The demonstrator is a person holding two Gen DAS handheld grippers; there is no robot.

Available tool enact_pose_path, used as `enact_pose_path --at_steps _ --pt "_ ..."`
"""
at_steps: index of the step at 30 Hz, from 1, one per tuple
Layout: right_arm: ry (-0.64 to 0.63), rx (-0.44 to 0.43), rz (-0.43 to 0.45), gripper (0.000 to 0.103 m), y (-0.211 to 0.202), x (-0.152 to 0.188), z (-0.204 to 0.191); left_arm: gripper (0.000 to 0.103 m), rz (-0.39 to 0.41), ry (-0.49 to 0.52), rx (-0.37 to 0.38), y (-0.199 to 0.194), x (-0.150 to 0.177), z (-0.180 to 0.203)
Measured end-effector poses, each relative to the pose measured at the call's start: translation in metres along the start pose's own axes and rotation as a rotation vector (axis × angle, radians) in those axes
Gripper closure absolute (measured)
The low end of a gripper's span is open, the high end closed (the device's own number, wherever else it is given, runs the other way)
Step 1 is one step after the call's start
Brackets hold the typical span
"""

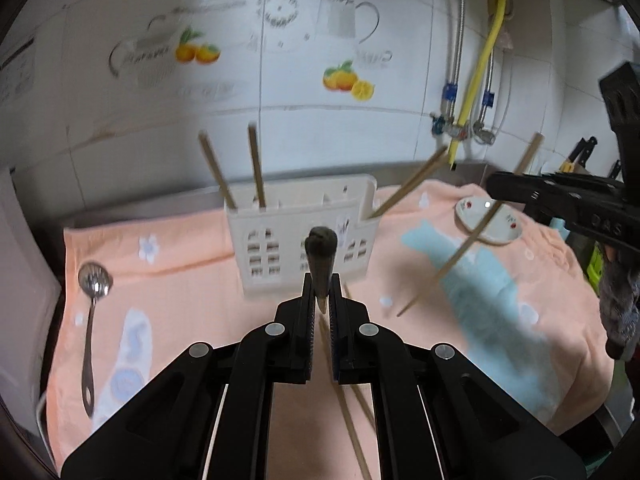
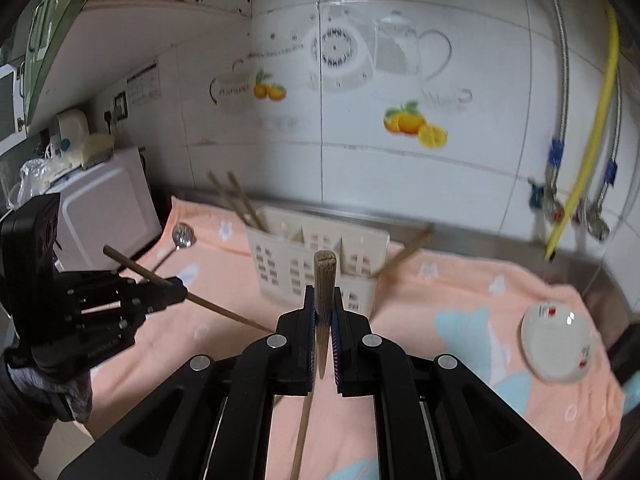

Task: Organize utensils
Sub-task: 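Lift both held chopsticks and carry them above the cream utensil holder, then open the left gripper while the right gripper opens, dropping chopsticks into the holder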

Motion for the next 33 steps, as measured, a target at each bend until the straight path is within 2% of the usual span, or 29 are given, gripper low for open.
enact_pose_path --at_steps 8,11,16,20,26,33 --pt "0.000 -0.005 0.068 0.096 -0.008 -0.066 0.012 0.098 0.106 0.033 0.013 -0.019 -0.065 0.005" --pt "0.000 0.006 0.099 0.096 -0.009 -0.087 0.016 0.098 0.154 0.048 -0.015 -0.026 -0.095 0.001" --pt "0.014 0.020 0.117 0.096 0.006 -0.110 0.026 0.098 0.152 0.068 -0.074 -0.011 -0.115 -0.009" --pt "0.036 0.030 0.093 0.096 0.033 -0.109 0.037 0.098 0.110 0.084 -0.104 0.013 -0.114 -0.017" --pt "0.060 0.037 0.024 0.096 0.072 -0.086 0.050 0.098 0.045 0.074 -0.113 0.045 -0.101 -0.026" --pt "0.082 0.039 -0.025 0.095 0.094 -0.062 0.059 0.097 0.006 0.072 -0.106 0.064 -0.088 -0.026"
Point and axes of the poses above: each gripper's, at about its wrist camera, not at the fingertips, and y roughly the way its jaws point, z to its right, x to its underside, the point moved 10 cm from there along y, roughly the way its jaws point, and after that the axes turned 12 degrees about -x, right-handed, at the moved point
